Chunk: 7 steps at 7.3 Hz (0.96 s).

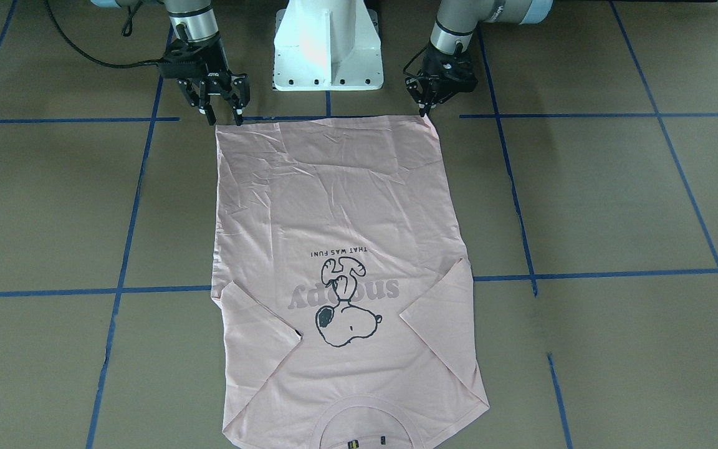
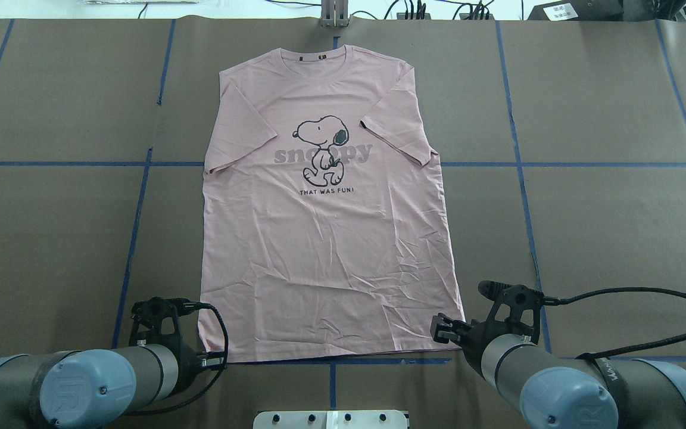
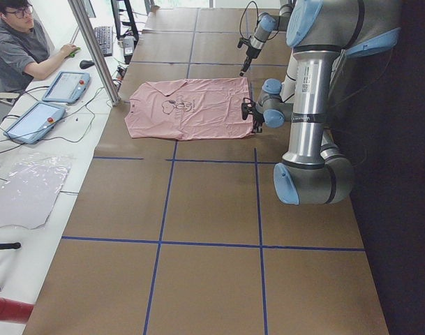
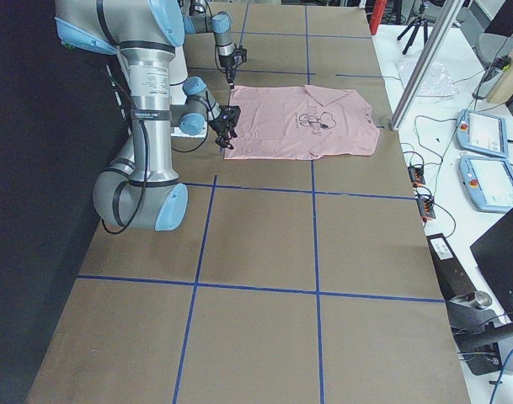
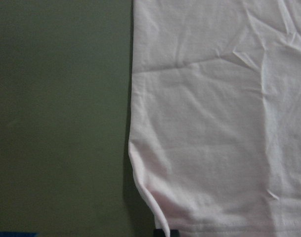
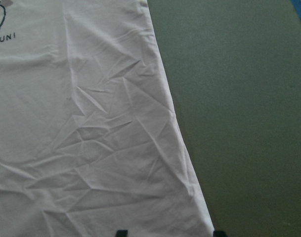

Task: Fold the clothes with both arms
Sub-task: 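Grasp the hem corners with the left and right grippers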

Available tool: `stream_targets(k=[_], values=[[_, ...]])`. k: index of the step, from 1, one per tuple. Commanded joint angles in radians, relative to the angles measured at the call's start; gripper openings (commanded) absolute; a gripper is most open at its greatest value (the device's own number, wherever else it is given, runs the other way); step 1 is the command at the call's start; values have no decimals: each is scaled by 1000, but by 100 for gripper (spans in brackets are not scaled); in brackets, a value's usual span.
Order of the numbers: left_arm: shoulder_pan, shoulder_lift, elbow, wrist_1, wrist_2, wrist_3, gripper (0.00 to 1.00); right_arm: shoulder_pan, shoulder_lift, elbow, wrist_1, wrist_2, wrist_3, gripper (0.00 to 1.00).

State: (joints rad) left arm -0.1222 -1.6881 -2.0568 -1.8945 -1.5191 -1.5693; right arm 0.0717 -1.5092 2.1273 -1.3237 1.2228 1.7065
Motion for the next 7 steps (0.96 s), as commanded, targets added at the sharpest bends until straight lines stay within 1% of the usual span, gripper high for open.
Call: stream_targets(k=[1,4,7], values=[[-1,-1,-5,0,-1,0,0,-15,-3,-39,1,-26,8,59],[-1,-1,-9,-2,-4,0,0,-29,-3,-55,1,-43,8,58],[-1,-1,-10,-2,-6,0,0,-50,-5,-67,1,-62,21,54]])
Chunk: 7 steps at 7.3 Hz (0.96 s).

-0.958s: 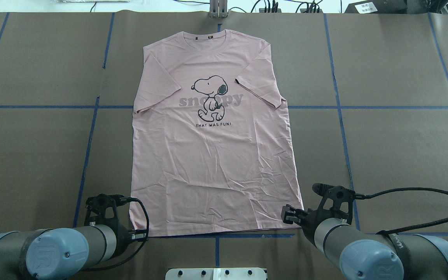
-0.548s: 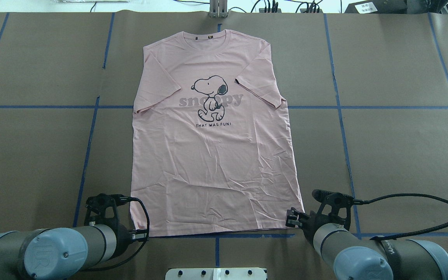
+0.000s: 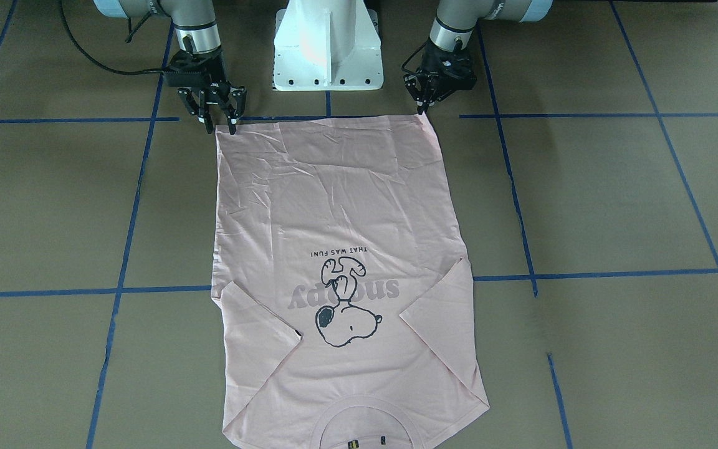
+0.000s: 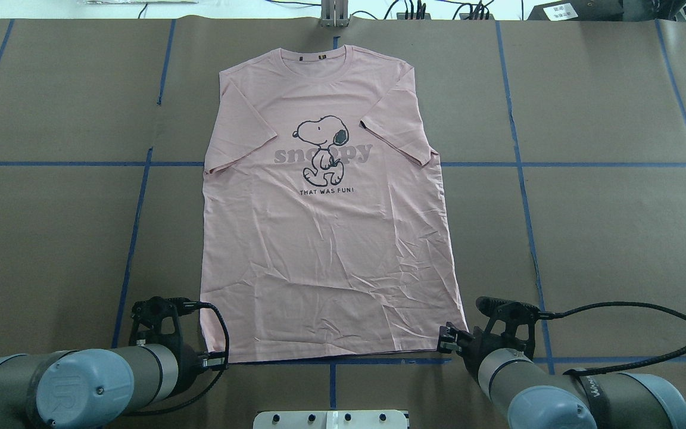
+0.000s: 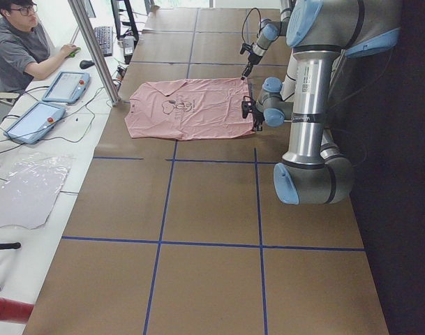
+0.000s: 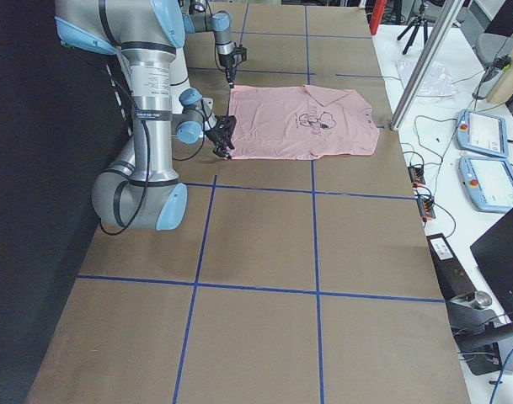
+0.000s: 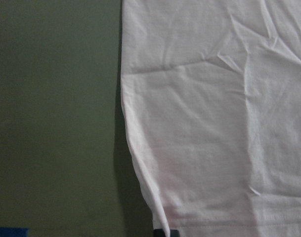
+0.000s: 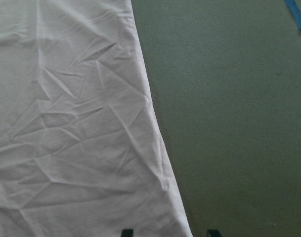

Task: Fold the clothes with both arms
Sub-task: 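Grasp the hem corners with the left and right grippers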

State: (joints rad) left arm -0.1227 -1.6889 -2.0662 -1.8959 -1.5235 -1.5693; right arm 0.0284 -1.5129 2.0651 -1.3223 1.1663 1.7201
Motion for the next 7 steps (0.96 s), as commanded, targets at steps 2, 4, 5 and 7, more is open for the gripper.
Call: stream_targets(k=[2,4,5,7], values=[[0,0,0,0,-1,0,0,-7,-3,-10,-2,-8,7,52],[0,0,-2,0,0,0,0,-10,-4,-16,0,-14,21,22],[0,0,-2,0,0,0,0,-10,-3,-16,0,-14,32,0],[0,0,-6,0,0,0,0,-10,-3,-16,0,-19,30,0]])
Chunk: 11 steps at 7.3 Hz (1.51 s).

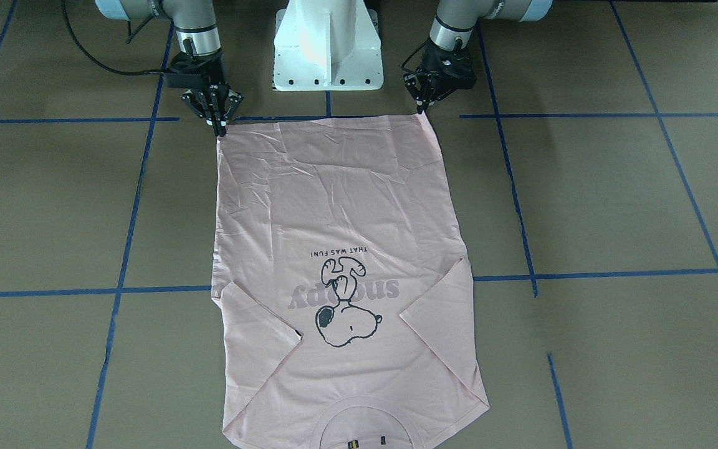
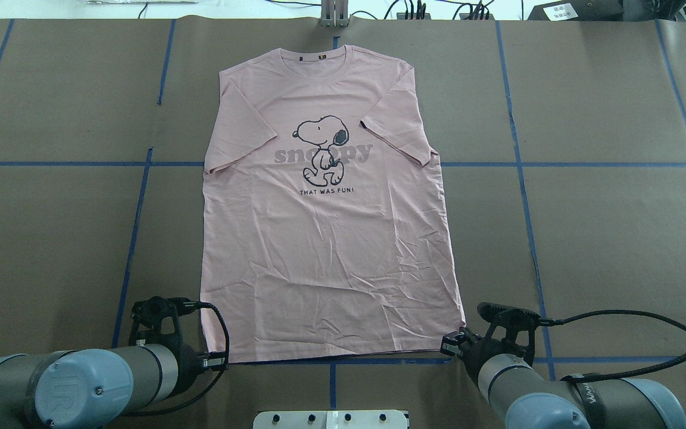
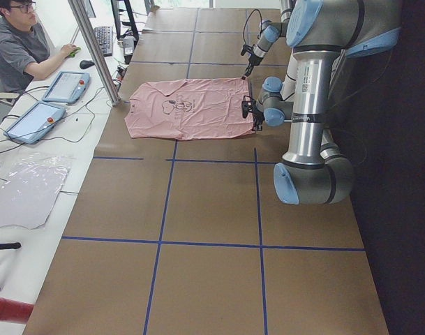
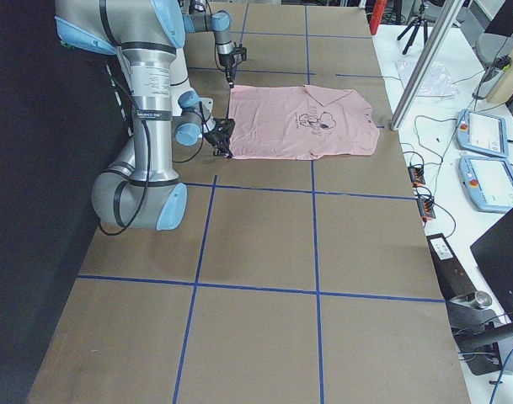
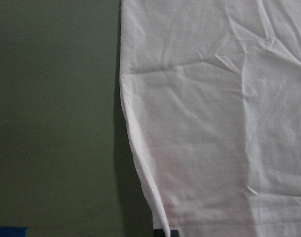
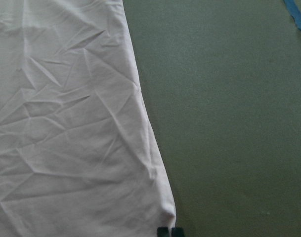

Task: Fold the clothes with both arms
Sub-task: 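Grasp the hem corners with the left and right grippers, then lift the hem with both grippers and fold it toward the collar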

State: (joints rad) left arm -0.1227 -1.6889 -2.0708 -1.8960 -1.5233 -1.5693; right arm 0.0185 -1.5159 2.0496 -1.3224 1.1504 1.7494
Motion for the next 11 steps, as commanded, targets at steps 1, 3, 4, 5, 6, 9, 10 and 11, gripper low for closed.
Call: stream_targets(k=[1,3,4,5,6,9,10,11], values=[[0,0,-2,0,0,0,0,0,0,1,0,-6,1,0],[-2,9,-56,5,-1,2,0,7,-7,56,-12,9,-11,0],[-5,17,-130,40,-9,9,0,6,-58,140,-15,14,-19,0],[-11,-1,-235,180,-62,11,0,6,-93,243,-59,44,-28,0],[-29,-33,-379,339,-124,12,0,5,-92,377,-175,78,-30,0],[-197,-302,-519,675,-270,32,0,74,39,661,-550,249,-36,0],[-199,-304,-502,675,-268,101,0,99,119,644,-619,265,-83,0],[-231,-308,-459,675,-264,179,0,148,240,577,-652,265,-143,0]])
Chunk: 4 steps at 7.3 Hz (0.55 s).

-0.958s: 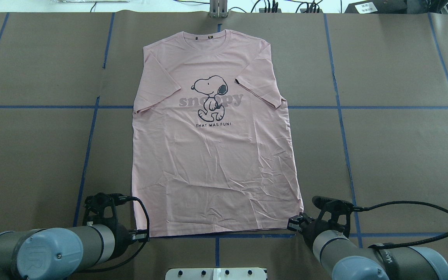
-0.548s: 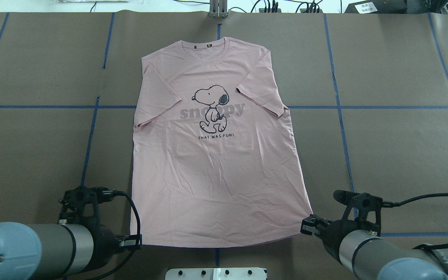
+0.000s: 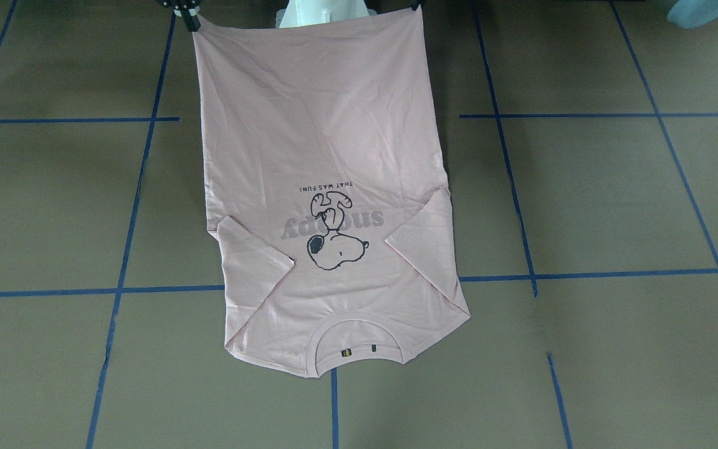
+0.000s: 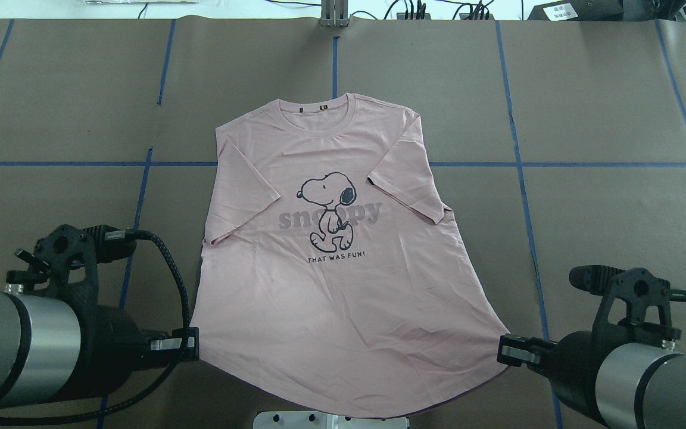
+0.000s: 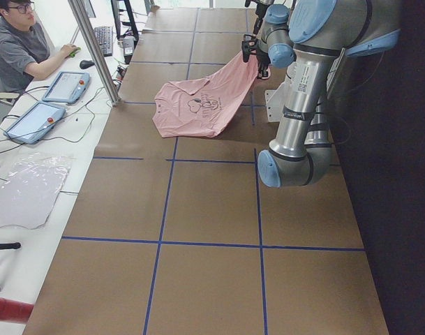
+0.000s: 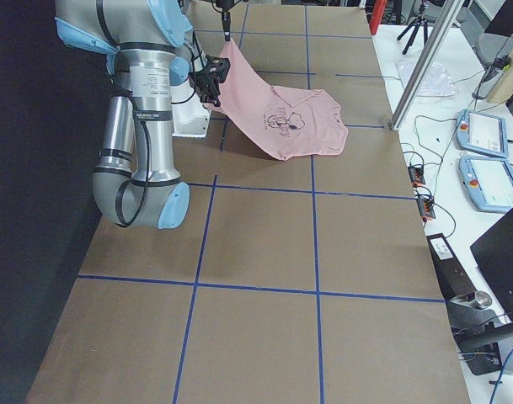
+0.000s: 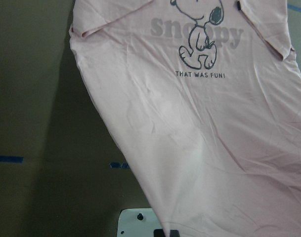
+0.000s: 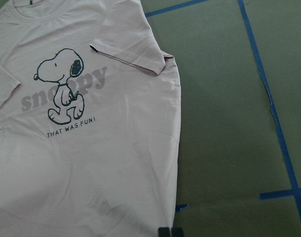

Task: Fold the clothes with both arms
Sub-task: 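Lift the hem with both grippers and fold it toward the collar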

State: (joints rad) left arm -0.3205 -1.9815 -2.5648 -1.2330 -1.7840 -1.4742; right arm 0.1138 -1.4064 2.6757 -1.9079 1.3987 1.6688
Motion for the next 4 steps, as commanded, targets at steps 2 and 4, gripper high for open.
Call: stream_targets(k=[2,4], values=[[-151,-28,174,3,-3,208,0,220,283,-266,-70,55,-183,0],[-213,-88,353,-50,21,239,0,341,332,-428,-4,68,-248,0]])
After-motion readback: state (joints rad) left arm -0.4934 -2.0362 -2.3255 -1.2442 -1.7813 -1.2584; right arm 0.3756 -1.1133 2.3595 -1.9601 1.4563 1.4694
